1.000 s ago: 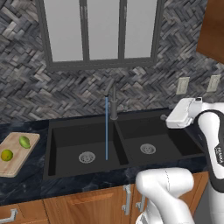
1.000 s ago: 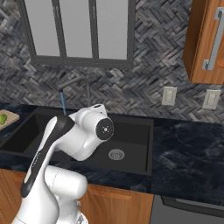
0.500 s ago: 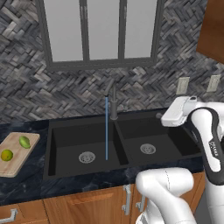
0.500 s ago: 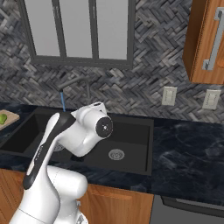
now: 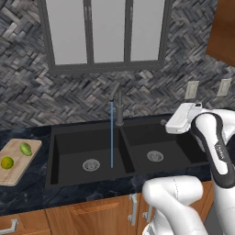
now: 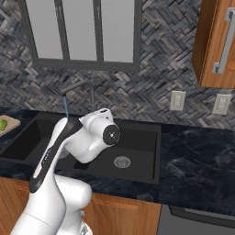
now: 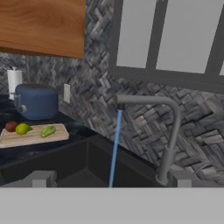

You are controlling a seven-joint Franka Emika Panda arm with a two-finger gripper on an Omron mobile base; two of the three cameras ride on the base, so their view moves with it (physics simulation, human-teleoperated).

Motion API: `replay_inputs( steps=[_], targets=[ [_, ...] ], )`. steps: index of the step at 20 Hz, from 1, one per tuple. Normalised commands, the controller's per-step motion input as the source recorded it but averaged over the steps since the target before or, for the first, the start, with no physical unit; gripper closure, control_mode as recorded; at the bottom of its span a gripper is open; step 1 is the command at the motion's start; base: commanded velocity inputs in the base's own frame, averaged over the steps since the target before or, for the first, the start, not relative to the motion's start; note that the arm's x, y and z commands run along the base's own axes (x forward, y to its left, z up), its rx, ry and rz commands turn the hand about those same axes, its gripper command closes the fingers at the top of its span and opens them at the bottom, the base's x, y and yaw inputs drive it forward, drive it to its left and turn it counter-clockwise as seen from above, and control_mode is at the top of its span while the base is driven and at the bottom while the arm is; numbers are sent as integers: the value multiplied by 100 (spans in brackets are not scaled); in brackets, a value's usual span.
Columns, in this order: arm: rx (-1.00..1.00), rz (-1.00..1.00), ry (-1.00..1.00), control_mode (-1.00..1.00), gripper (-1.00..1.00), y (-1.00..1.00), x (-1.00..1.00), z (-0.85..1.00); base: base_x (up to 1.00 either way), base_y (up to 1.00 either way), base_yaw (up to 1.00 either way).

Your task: Pick the mango, apple, pear from the sink and place them on the cutting board to airdry. Then turn off the sink faucet.

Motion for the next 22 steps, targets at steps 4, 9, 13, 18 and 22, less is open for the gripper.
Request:
replay_inputs(
  steps=[4, 9, 13, 18, 22],
  targets=[
    [0, 3, -1, -100, -100, 0, 15, -17, 0, 0, 0],
    [0, 4, -3, -100, -100, 0, 12, -15, 0, 0, 0],
    [0, 1, -4, -100, -100, 0, 20, -6, 0, 0, 0],
    [0, 0, -2, -100, -100, 0, 26, -2, 0, 0, 0],
    [0, 0, 0, -100, -100, -1, 25, -7, 0, 0, 0]
  ],
)
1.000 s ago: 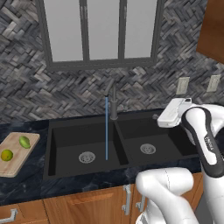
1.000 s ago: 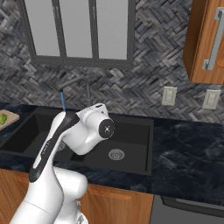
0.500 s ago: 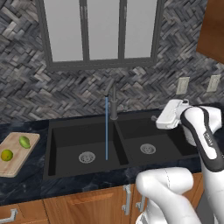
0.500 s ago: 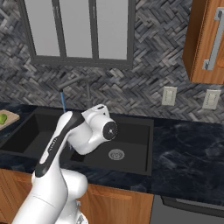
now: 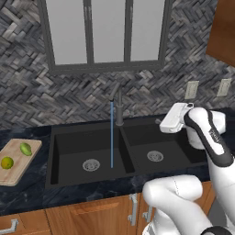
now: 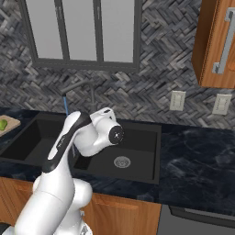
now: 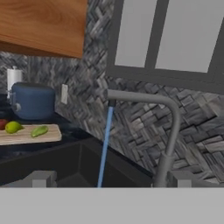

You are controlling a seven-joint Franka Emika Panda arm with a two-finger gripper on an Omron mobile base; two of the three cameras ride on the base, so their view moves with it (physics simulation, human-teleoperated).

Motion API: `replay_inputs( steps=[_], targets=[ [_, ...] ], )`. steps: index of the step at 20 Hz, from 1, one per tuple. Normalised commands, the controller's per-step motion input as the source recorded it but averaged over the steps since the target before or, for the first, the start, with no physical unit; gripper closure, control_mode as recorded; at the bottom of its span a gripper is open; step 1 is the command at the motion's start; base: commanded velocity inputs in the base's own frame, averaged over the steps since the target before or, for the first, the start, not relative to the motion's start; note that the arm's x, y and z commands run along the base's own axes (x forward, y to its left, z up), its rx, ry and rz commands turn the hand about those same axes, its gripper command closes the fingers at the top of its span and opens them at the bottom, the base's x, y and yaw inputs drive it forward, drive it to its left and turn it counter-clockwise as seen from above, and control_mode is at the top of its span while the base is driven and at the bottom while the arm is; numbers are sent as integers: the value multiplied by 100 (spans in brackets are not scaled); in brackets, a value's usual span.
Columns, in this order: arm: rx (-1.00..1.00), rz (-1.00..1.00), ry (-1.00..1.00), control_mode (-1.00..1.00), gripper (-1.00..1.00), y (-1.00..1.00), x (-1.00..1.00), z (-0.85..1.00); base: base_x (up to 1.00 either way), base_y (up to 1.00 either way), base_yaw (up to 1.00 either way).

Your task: Pick the mango, apple, pear from the sink and place them on the cutting board to airdry. Then turn off the sink faucet.

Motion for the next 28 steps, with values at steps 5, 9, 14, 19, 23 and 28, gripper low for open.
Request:
replay_inputs(
  steps=[5, 9, 14, 19, 23, 28],
  targets=[
    [0, 0, 0, -100, -100, -8, 23, -14, 0, 0, 0],
    [0, 0, 0, -100, -100, -3, 29, -9, 0, 0, 0],
    [0, 0, 0, -100, -100, 0, 30, -7, 0, 0, 0],
    [0, 0, 0, -100, -100, 0, 15, -16, 0, 0, 0],
    [0, 0, 0, -100, -100, 0, 15, -15, 0, 0, 0],
    [0, 0, 0, -100, -100, 0, 20, -7, 0, 0, 0]
  ],
)
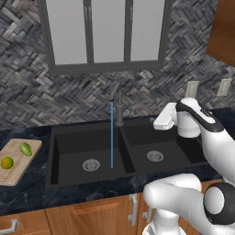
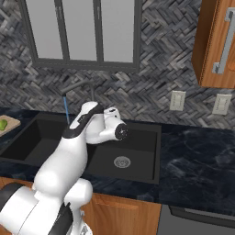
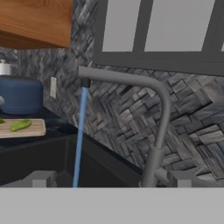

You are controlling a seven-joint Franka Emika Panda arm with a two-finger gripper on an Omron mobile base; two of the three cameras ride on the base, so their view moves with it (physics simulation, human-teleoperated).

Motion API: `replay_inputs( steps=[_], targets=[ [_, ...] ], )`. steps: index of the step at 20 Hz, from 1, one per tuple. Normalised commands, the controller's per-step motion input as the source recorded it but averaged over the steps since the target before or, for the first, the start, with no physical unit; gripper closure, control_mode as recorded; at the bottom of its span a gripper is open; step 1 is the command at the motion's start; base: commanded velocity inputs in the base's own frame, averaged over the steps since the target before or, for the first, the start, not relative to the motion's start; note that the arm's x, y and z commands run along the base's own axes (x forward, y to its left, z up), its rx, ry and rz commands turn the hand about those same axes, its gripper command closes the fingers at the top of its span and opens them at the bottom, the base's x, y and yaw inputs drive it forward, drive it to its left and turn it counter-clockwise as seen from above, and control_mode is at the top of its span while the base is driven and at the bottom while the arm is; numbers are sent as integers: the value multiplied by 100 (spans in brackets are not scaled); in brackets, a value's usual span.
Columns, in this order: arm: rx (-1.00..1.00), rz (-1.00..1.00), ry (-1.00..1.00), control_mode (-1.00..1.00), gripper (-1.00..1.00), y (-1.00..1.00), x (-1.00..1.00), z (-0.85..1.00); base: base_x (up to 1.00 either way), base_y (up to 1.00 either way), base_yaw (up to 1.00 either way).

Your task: Pick the mango, apple, pear from the sink and place them on the cutting board to airdry. Then turn off the sink faucet.

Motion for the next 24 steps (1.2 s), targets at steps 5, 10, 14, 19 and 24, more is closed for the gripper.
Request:
replay_inputs(
  steps=[5, 10, 14, 19, 24],
  targets=[
    [0, 0, 0, -100, -100, 0, 16, -10, 0, 0, 0],
    [0, 0, 0, -100, -100, -1, 19, -3, 0, 0, 0],
    [0, 0, 0, -100, -100, 0, 16, 0, 0, 0, 0],
    [0, 0, 0, -100, -100, 0, 16, -3, 0, 0, 0],
    [0, 0, 0, -100, -100, 0, 15, -8, 0, 0, 0]
  ],
)
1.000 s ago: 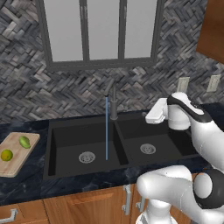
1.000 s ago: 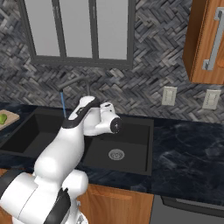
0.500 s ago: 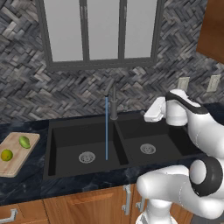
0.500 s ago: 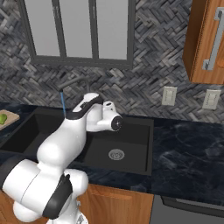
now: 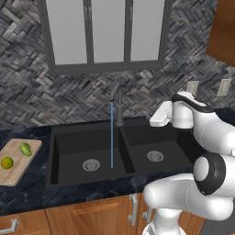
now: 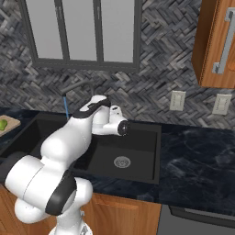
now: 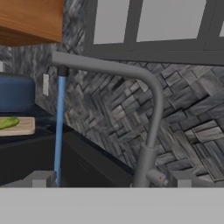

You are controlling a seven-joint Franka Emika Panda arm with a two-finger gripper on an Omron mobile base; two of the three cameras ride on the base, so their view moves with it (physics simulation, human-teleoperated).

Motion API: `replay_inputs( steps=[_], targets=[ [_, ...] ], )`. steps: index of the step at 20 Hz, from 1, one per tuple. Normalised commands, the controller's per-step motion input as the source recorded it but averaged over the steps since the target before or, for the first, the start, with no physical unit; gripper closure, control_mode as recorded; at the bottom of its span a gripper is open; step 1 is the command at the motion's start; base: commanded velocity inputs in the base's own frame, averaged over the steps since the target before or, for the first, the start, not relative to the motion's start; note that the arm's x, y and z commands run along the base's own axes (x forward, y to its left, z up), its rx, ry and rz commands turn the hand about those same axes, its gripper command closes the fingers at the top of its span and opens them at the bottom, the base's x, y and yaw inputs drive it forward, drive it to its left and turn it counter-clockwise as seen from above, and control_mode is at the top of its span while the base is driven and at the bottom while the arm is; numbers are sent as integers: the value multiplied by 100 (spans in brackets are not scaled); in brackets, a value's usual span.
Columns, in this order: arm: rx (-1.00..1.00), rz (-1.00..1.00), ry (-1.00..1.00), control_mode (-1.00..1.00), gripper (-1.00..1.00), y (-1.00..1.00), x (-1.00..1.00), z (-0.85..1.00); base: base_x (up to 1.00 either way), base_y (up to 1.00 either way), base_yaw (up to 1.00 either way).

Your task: Pick the mango, apple, pear from the sink and place them on the cutting board to airdry. Then turn off the sink faucet.

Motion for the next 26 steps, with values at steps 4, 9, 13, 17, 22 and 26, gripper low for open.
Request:
replay_inputs(
  steps=[4, 9, 13, 17, 22, 26],
  targets=[
    [0, 0, 0, -100, -100, 0, 20, -4, 0, 0, 0],
    [1, 0, 0, -100, -100, 0, 20, 0, 0, 0, 0],
    [1, 1, 0, -100, -100, 0, 17, -2, 0, 0, 0],
    [3, 2, 0, -100, -100, 0, 12, -10, 0, 0, 0],
    [3, 3, 0, -100, -100, 0, 14, -15, 0, 0, 0],
    [3, 3, 0, -100, -100, 0, 23, -11, 0, 0, 0]
  ],
)
